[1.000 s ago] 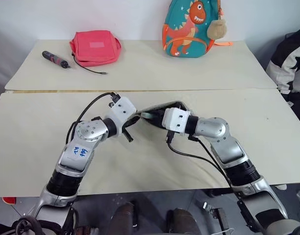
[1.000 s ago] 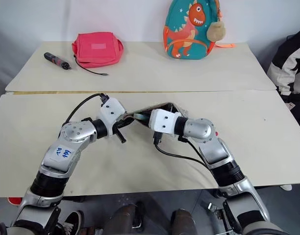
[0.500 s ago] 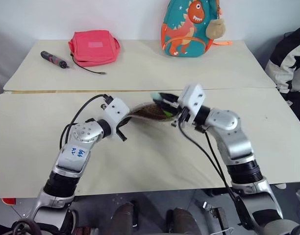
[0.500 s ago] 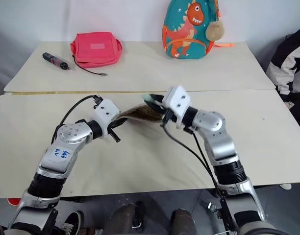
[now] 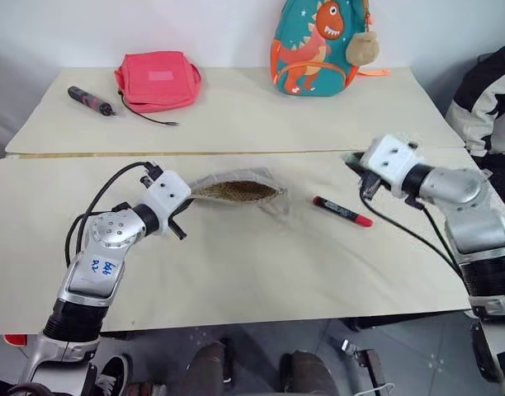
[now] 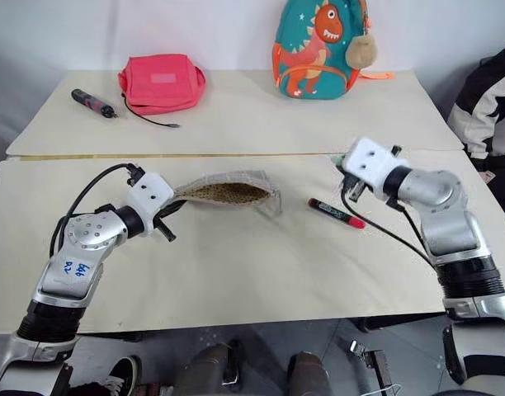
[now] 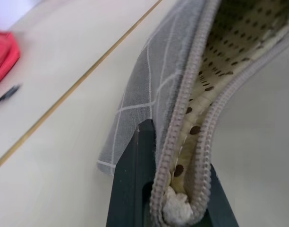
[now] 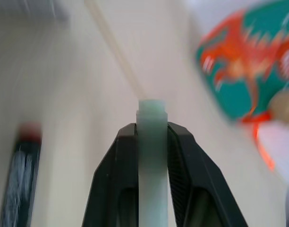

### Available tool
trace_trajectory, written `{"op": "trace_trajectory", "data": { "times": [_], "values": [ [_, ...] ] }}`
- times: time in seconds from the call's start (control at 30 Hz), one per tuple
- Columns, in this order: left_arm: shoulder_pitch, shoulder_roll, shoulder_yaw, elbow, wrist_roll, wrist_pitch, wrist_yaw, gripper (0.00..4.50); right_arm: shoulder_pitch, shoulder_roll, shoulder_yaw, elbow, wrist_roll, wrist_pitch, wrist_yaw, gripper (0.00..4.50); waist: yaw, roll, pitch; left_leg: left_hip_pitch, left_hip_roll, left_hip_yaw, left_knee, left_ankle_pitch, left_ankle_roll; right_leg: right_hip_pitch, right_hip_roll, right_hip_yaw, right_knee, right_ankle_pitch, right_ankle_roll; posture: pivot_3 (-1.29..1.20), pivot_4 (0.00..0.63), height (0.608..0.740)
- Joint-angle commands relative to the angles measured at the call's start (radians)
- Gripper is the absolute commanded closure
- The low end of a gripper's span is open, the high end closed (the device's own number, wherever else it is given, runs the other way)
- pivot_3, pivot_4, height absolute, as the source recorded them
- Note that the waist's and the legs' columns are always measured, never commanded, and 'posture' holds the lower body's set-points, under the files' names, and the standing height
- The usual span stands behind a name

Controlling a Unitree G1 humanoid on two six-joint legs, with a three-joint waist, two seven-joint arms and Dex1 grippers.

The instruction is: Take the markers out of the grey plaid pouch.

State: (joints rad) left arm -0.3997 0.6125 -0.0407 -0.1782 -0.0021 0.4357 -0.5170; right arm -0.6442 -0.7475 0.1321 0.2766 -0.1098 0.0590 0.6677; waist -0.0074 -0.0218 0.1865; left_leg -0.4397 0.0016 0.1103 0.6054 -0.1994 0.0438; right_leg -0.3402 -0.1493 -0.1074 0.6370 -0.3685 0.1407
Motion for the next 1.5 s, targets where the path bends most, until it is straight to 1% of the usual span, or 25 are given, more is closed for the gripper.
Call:
{"op": "trace_trajectory", "data": {
  "times": [0.03,0.13,0.2,0.23,0.3,0.4,0.43,0.5,0.57,0.6,0.63,0.67,0.77,0.93,0.97,1.0,1.07,1.13,1.17,1.23,1.27,1.3,1.37,1.4,1.5],
  "values": [
    [0.002,-0.006,0.002,-0.051,-0.002,-0.030,-0.010,4.50,-0.004,0.041,0.029,0.120,-0.090,-0.079,-0.112,4.06,-0.002,0.000,0.000,0.000,0.000,0.000,0.000,0.001,0.000,0.000,0.000,0.000,0.001,0.000,0.000,0.00,0.150,0.740],
    [0.009,-0.016,0.010,-0.080,-0.016,-0.010,-0.015,4.50,-0.019,0.079,0.032,0.184,-0.111,-0.124,-0.152,4.06,-0.003,0.001,0.000,0.000,0.000,0.000,0.000,0.001,0.000,0.001,0.001,0.000,0.001,0.000,0.000,0.00,0.150,0.740],
    [0.017,-0.009,0.009,-0.081,-0.010,-0.006,-0.019,4.50,-0.024,0.087,0.033,0.197,-0.117,-0.147,-0.155,3.31,-0.005,0.001,0.000,0.000,0.000,-0.001,0.000,0.001,0.000,0.002,0.001,0.000,0.000,0.000,0.000,0.00,0.150,0.740],
    [0.021,-0.006,0.009,-0.080,-0.005,-0.004,-0.017,4.50,-0.024,0.092,0.032,0.198,-0.115,-0.150,-0.151,3.06,-0.005,0.001,0.000,0.000,0.000,-0.001,0.000,0.001,0.000,0.002,0.001,0.000,0.000,0.000,0.000,0.00,0.150,0.740],
    [0.027,-0.004,0.014,-0.078,-0.002,-0.006,-0.013,4.50,-0.018,0.108,0.017,0.181,-0.097,-0.140,-0.149,2.40,-0.004,0.001,0.001,0.000,0.000,-0.001,0.000,0.001,0.000,0.001,0.001,0.000,0.000,0.000,0.000,0.00,0.150,0.740],
    [0.027,-0.005,0.020,-0.075,0.000,-0.006,-0.007,4.50,-0.016,0.101,0.022,0.157,-0.103,-0.150,-0.128,1.33,-0.001,0.001,0.001,0.000,0.000,-0.001,0.001,0.001,0.000,0.002,0.000,0.000,0.000,0.000,0.000,0.00,0.150,0.740],
    [0.026,-0.004,0.017,-0.074,0.002,-0.009,-0.008,4.50,-0.014,0.106,0.006,0.137,-0.068,-0.136,-0.099,1.00,0.000,0.001,0.001,0.000,0.000,-0.001,0.001,0.001,0.000,0.002,0.001,0.000,0.000,0.000,0.000,0.00,0.150,0.740],
    [0.025,0.000,0.011,-0.071,0.009,-0.019,-0.010,4.50,-0.019,0.128,-0.047,0.069,0.031,-0.093,-0.053,1.00,0.001,0.001,0.001,0.000,0.000,-0.001,0.001,0.001,0.000,0.001,0.001,0.000,0.000,0.000,0.000,0.00,0.150,0.740],
    [0.026,-0.003,0.016,-0.073,0.005,-0.014,-0.010,4.50,-0.028,0.127,-0.068,0.009,0.082,-0.179,-0.015,1.00,0.002,0.001,0.001,0.000,0.000,-0.001,0.000,0.001,0.000,0.001,0.001,0.000,0.000,0.000,0.000,0.00,0.150,0.740],
    [0.027,-0.002,0.020,-0.073,0.003,-0.014,-0.012,4.50,-0.031,0.137,-0.080,-0.024,0.121,-0.196,0.008,1.00,0.002,0.001,0.001,0.000,0.000,-0.001,0.000,0.001,0.000,0.001,0.001,0.000,0.000,0.000,0.000,0.00,0.150,0.740],
    [0.025,-0.019,0.053,-0.079,-0.032,0.021,-0.005,4.50,-0.033,0.154,-0.093,-0.059,0.165,-0.191,0.027,1.00,0.002,0.001,0.001,0.000,0.000,-0.001,0.000,0.001,0.000,0.001,0.001,0.000,0.000,0.000,0.000,0.00,0.150,0.740],
    [0.024,-0.020,0.079,-0.078,-0.051,0.039,-0.003,4.50,-0.033,0.164,-0.095,-0.079,0.182,-0.198,0.035,1.00,0.002,0.001,0.001,0.000,0.000,-0.001,0.000,0.001,0.000,0.001,0.001,0.000,0.000,0.000,0.000,0.00,0.150,0.740],
    [0.038,0.035,0.103,-0.033,-0.021,-0.009,-0.011,4.50,-0.017,0.178,-0.077,-0.116,0.185,-0.212,0.061,1.00,0.000,0.001,0.001,0.001,0.001,-0.001,0.000,0.001,0.000,0.001,0.001,0.000,0.001,0.000,0.000,0.00,0.150,0.740],
    [0.073,0.095,0.202,0.017,-0.011,-0.048,0.028,4.50,0.086,0.251,-0.051,-0.223,0.247,-0.096,0.069,1.00,0.000,0.001,0.001,0.001,0.001,-0.001,0.000,0.001,0.000,0.001,0.001,0.000,0.001,0.000,0.000,0.00,0.150,0.740],
    [0.074,0.081,0.226,0.006,-0.042,-0.016,0.031,4.50,0.102,0.259,-0.043,-0.243,0.247,-0.086,0.074,1.00,0.002,0.001,0.001,0.001,0.001,-0.001,0.000,0.001,0.000,0.001,0.001,0.000,0.001,0.000,0.000,0.00,0.150,0.740],
    [0.061,0.044,0.268,-0.013,-0.106,0.054,0.040,4.50,0.108,0.265,-0.040,-0.254,0.246,-0.077,0.074,1.00,0.006,0.001,0.001,0.000,0.000,-0.001,0.000,0.001,0.000,0.001,0.000,0.000,0.001,0.000,0.000,0.00,0.150,0.740],
    [0.023,-0.024,0.375,-0.068,-0.275,0.258,0.048,4.50,0.100,0.275,-0.042,-0.259,0.244,-0.060,0.065,1.00,0.007,0.001,0.001,0.000,-0.001,-0.001,0.000,0.000,0.000,0.001,0.000,0.000,0.002,0.000,0.000,0.00,0.150,0.740],
    [-0.008,-0.052,0.463,-0.104,-0.395,0.424,0.054,4.50,0.095,0.279,-0.044,-0.263,0.244,-0.049,0.066,1.00,0.005,0.001,0.001,-0.001,-0.001,-0.003,0.002,0.000,0.000,0.001,0.000,0.000,0.003,0.000,0.001,0.00,0.150,0.740],
    [-0.026,-0.039,0.526,-0.095,-0.445,0.506,0.057,4.50,0.097,0.283,-0.042,-0.265,0.248,-0.043,0.070,1.00,0.004,0.001,0.001,-0.001,-0.001,-0.004,0.003,0.000,0.000,0.001,0.000,-0.001,0.004,0.000,0.000,0.00,0.150,0.740],
    [-0.055,-0.002,0.632,-0.054,-0.509,0.600,0.066,4.50,0.105,0.284,-0.033,-0.268,0.245,-0.045,0.079,1.00,0.001,0.001,0.001,0.000,0.000,-0.005,0.003,0.000,0.000,0.001,0.001,-0.001,0.006,0.000,0.000,0.00,0.150,0.740],
    [-0.057,0.017,0.665,-0.032,-0.522,0.627,0.069,4.50,0.110,0.285,-0.030,-0.269,0.244,-0.044,0.082,1.00,-0.002,0.001,0.001,0.000,0.000,-0.005,0.003,0.000,-0.001,0.001,0.001,-0.001,0.006,0.000,0.000,0.00,0.150,0.740],
    [-0.041,0.043,0.663,-0.025,-0.513,0.632,0.068,4.50,0.113,0.285,-0.028,-0.270,0.242,-0.044,0.083,1.00,-0.007,0.001,0.001,0.001,0.000,-0.005,0.002,0.000,-0.001,0.001,0.001,-0.001,0.007,0.000,0.000,0.00,0.150,0.740],
    [-0.001,0.087,0.640,-0.030,-0.497,0.619,0.051,4.50,0.120,0.288,-0.025,-0.271,0.237,-0.046,0.082,1.00,-0.016,0.001,0.001,0.002,0.000,-0.004,0.000,0.000,-0.001,0.001,0.001,-0.001,0.007,0.000,0.000,0.00,0.150,0.740],
    [0.026,0.118,0.611,-0.039,-0.470,0.568,0.034,4.50,0.120,0.288,-0.023,-0.270,0.232,-0.049,0.081,1.00,-0.018,0.001,0.001,0.002,-0.001,-0.004,-0.001,0.000,-0.001,0.001,0.001,0.000,0.006,0.000,0.000,0.00,0.150,0.740],
    [0.180,0.298,0.415,-0.033,-0.174,0.128,-0.013,4.50,0.120,0.293,-0.024,-0.266,0.234,-0.048,0.082,1.00,-0.021,0.000,0.001,0.002,-0.001,-0.004,-0.002,0.000,-0.002,0.000,0.001,0.000,0.006,0.000,0.000,0.00,0.150,0.740]
  ]
}}
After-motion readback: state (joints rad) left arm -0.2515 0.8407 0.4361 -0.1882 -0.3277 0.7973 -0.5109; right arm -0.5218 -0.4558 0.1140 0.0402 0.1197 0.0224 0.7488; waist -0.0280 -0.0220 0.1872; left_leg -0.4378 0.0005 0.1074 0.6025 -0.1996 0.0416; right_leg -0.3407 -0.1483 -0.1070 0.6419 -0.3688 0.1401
